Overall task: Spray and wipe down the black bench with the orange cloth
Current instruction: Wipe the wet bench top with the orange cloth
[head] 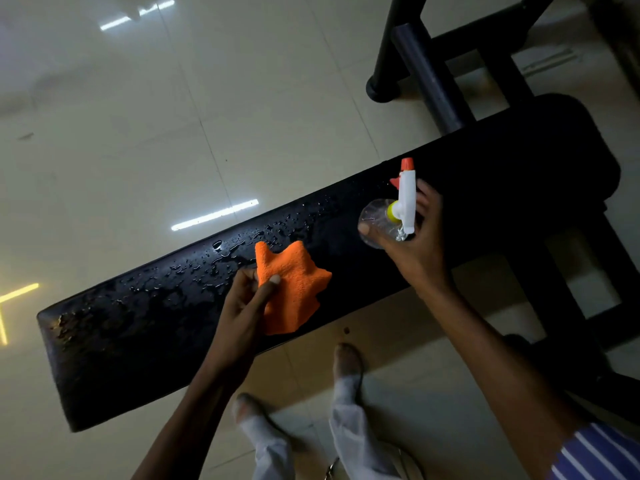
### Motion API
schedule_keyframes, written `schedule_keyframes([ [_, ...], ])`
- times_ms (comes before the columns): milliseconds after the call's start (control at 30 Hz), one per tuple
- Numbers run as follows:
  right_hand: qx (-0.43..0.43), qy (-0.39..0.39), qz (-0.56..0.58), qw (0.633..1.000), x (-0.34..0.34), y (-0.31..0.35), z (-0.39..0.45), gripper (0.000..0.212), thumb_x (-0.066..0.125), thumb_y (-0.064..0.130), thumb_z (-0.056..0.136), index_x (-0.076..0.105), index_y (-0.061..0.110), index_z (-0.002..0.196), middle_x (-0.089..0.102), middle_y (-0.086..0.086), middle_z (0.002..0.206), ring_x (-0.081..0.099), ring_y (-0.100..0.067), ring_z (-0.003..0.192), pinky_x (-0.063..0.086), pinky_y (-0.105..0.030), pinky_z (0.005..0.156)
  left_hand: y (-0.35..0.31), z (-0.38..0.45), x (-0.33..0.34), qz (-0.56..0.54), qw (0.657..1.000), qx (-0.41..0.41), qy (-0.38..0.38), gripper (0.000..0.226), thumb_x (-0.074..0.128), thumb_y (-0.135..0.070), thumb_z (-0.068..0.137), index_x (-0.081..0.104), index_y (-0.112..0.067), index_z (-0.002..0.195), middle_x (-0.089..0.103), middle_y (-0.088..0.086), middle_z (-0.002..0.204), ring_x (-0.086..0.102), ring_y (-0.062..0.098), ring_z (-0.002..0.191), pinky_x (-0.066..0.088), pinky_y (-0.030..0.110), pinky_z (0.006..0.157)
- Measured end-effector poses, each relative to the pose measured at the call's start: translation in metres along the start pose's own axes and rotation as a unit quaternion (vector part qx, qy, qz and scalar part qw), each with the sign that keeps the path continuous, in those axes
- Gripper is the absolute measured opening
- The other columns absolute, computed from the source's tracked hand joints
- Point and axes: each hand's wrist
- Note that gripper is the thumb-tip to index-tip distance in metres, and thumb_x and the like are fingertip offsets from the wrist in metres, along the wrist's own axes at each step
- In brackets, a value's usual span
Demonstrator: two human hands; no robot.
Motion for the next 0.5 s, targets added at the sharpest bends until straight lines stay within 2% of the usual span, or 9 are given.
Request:
schedule_keyframes([
  [67,0.078,-0.042,0.035,0.995,0.004,-0.003,-0.032,0.101,0.094,0.044,0.072,0.039,0.019,0.154,0.047,-0.002,0.153,0.049,-0.018,0.141,0.05,-0.033,0.113,-0.01,-0.002,0.006,-0.004,1.0,-0.012,0.021,0.014,0.063,-0.023,0.1,0.054,-0.023,0.089,0.065,0.002,0.089,0.064,0.023,0.085,0.056,0.042,0.072],
  [133,0.134,-0.077,0.07,0.986,0.013,-0.007,-0.067,0.087,0.082,0.059,0.074,0.047,0.022,0.145,0.049,0.0,0.149,0.054,-0.011,0.134,0.051,-0.017,0.101,-0.014,-0.005,0.007,-0.033,0.998,-0.045,0.04,0.01,0.062,-0.025,0.099,0.058,-0.024,0.09,0.07,0.001,0.089,0.07,0.019,0.08,0.059,0.037,0.063],
  [200,0.199,-0.039,0.129,0.971,0.023,-0.012,-0.095,0.067,0.071,0.063,0.078,0.059,0.025,0.132,0.059,0.0,0.146,0.06,-0.008,0.129,0.052,-0.013,0.097,-0.017,-0.012,0.007,-0.053,0.995,-0.056,0.069,0.008,0.062,-0.028,0.097,0.063,-0.028,0.089,0.072,0.0,0.089,0.071,0.017,0.076,0.059,0.035,0.06],
  [233,0.243,0.017,0.188,0.951,0.028,-0.012,-0.104,0.058,0.066,0.065,0.081,0.066,0.028,0.126,0.067,-0.001,0.142,0.064,-0.014,0.13,0.053,-0.02,0.1,-0.018,-0.013,0.006,-0.063,0.993,-0.061,0.084,0.009,0.063,-0.029,0.095,0.066,-0.031,0.087,0.073,-0.001,0.089,0.071,0.016,0.076,0.059,0.035,0.061],
  [300,0.314,0.134,0.339,0.877,0.04,-0.005,-0.116,0.062,0.056,0.068,0.087,0.071,0.027,0.131,0.074,-0.003,0.137,0.066,-0.025,0.133,0.054,-0.035,0.104,-0.018,-0.016,0.002,-0.071,0.989,-0.07,0.11,0.011,0.064,-0.031,0.093,0.07,-0.034,0.085,0.075,-0.004,0.09,0.073,0.015,0.077,0.06,0.036,0.063],
  [367,0.338,0.179,0.444,0.81,0.049,0.004,-0.12,0.071,0.053,0.069,0.09,0.066,0.021,0.141,0.07,-0.01,0.142,0.068,-0.026,0.131,0.058,-0.041,0.102,-0.012,-0.017,-0.004,-0.057,0.991,-0.072,0.097,0.003,0.065,-0.031,0.095,0.067,-0.028,0.094,0.075,-0.003,0.092,0.073,0.016,0.079,0.062,0.039,0.066],
  [400,0.342,0.179,0.465,0.797,0.053,0.008,-0.121,0.07,0.055,0.065,0.091,0.065,0.018,0.142,0.07,-0.012,0.143,0.07,-0.025,0.128,0.061,-0.039,0.099,-0.007,-0.016,-0.009,-0.041,0.994,-0.067,0.072,0.006,0.066,-0.03,0.096,0.064,-0.025,0.097,0.073,-0.001,0.092,0.071,0.019,0.082,0.06,0.043,0.07],
  [433,0.34,0.173,0.469,0.797,0.058,0.01,-0.122,0.064,0.058,0.058,0.092,0.066,0.016,0.139,0.071,-0.013,0.141,0.072,-0.024,0.125,0.063,-0.037,0.094,-0.003,-0.015,-0.014,-0.026,0.997,-0.054,0.044,0.007,0.067,-0.03,0.096,0.062,-0.024,0.097,0.069,0.001,0.092,0.067,0.021,0.084,0.057,0.047,0.074],
  [500,0.32,0.154,0.42,0.835,0.064,0.012,-0.124,0.041,0.066,0.036,0.094,0.07,0.016,0.129,0.076,-0.012,0.132,0.075,-0.023,0.119,0.064,-0.034,0.087,0.005,-0.013,-0.026,-0.003,1.0,-0.017,0.003,0.013,0.068,-0.028,0.097,0.06,-0.028,0.087,0.06,0.002,0.089,0.057,0.02,0.084,0.049,0.046,0.077],
])
Point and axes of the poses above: each hand's wrist, its own z-axis towards the middle knuckle, its own x-axis out of the palm, y = z × x
